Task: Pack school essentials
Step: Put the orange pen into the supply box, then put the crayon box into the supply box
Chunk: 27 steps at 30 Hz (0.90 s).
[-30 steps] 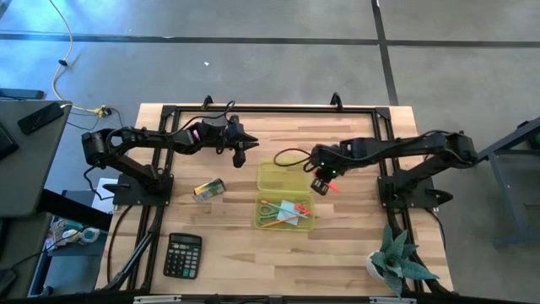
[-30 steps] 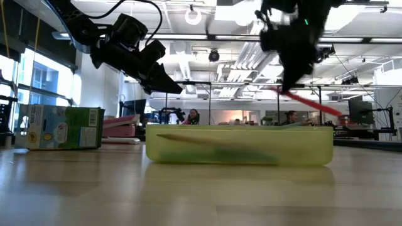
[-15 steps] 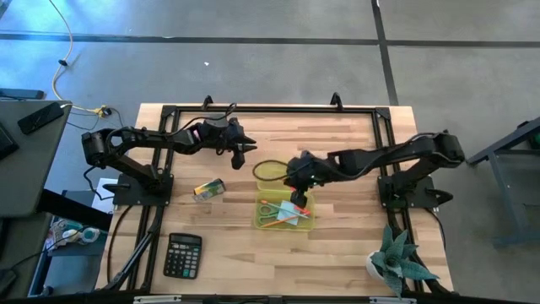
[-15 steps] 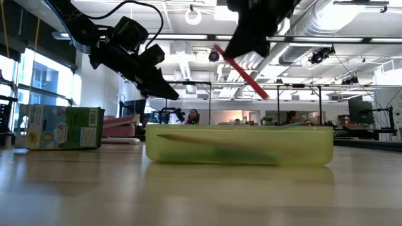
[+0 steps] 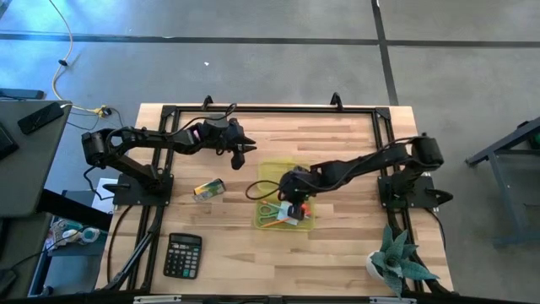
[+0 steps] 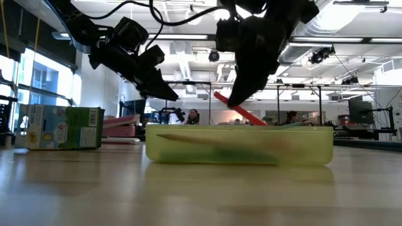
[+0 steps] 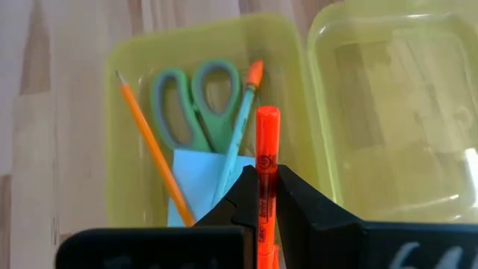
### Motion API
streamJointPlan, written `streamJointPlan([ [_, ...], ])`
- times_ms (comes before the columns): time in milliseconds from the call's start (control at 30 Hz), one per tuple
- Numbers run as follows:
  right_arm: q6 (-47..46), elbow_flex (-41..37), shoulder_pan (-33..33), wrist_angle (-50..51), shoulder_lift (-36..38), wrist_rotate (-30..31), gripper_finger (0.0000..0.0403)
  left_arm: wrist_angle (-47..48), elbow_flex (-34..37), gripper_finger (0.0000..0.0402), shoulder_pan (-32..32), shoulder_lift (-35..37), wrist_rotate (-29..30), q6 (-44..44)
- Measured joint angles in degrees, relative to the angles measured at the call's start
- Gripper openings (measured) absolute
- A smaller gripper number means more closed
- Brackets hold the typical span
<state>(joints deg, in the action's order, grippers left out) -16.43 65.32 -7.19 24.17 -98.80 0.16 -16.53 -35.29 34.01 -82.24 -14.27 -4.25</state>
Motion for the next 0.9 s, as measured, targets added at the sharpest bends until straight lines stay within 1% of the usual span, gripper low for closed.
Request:
streamJointPlan([
  [200, 2.05, 0.0, -0.83, 0.38, -0.28, -0.77, 0.0012, 0.0, 0.0, 0.0086, -0.02, 0.0, 3.1, 1.12],
  [400, 2.05, 0.0, -1.56, 0.38, -0.28, -0.7, 0.0017, 0.0, -0.01, 0.0086, 0.0, 0.0, 3.16, 1.11],
  [467, 1.92, 0.0, -1.63, 0.4, -0.28, -0.7, 0.0033, 0.02, -0.02, 0.009, -0.02, 0.0, 3.06, 1.37],
  [533, 1.45, 0.0, -1.65, 0.38, -0.28, -0.63, 0.006, 0.05, -0.02, 0.01, 0.0, 0.0, 2.96, 2.17],
  [633, 1.29, 0.0, -1.67, 0.39, -0.28, 0.66, 0.0104, 0.11, -0.02, 0.0121, -0.01, 0.0, 2.96, 2.17],
  [733, 1.31, 0.0, -1.65, 0.47, -0.21, 0.8, 0.0138, 0.11, -0.02, 0.0148, -0.02, 0.0, 3.0, 2.16],
  [833, 0.67, 0.0, -1.29, 1.18, 0.08, 0.79, 0.016, 0.01, -0.03, 0.0176, -0.02, 0.0, 3.63, 2.16],
  [900, -0.21, 0.0, -0.94, 2.85, 0.8, 0.91, 0.0167, 0.68, -0.43, 0.0191, -0.02, 0.12, 4.77, 2.16],
])
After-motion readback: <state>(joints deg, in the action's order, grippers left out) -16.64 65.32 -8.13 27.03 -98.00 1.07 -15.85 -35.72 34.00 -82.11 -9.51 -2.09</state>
